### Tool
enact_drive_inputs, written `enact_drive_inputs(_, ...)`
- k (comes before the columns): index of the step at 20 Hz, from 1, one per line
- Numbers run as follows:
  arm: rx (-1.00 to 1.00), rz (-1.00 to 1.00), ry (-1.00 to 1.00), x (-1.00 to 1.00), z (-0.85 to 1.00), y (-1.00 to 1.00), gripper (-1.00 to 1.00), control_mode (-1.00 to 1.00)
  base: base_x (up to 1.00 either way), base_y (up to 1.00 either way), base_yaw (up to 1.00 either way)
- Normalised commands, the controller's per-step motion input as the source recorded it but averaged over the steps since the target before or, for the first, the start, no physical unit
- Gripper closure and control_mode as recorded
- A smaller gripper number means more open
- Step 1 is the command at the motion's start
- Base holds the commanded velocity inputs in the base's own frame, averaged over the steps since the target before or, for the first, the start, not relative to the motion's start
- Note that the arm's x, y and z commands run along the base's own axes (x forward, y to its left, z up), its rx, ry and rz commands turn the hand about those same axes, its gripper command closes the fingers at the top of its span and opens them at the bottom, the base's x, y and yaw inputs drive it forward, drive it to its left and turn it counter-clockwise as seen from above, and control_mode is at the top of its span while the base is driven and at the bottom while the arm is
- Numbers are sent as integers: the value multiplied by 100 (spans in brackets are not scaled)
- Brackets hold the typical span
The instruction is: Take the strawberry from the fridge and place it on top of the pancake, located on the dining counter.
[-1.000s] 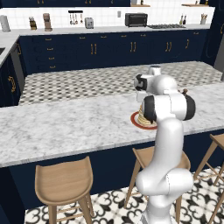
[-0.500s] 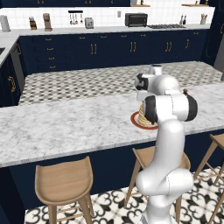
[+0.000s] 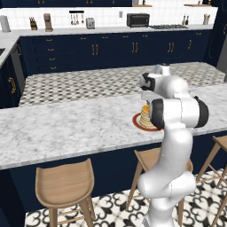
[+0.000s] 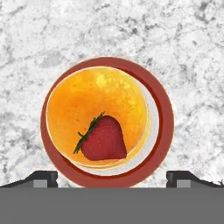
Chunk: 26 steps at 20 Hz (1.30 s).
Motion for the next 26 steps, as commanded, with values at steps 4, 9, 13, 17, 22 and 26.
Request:
enact_drive_inputs(4,-4,7,-25,-100,11,41,-100,-100,0,0,0)
enact_drive_inputs(9,-27,20,-2,-87,52,97,-100,-100,0,0,0)
enact_drive_inputs(13,-27,21,19,-72,24,100,-100,-100,0,0,0)
enact_drive_inputs(17,-4,12,19,-99,-9,100,-100,-100,0,0,0)
enact_drive_inputs(22,17,5,16,-100,-32,90,-100,-100,0,0,0)
enact_drive_inputs(26,29,0,25,-100,-16,58,-100,-100,0,0,0)
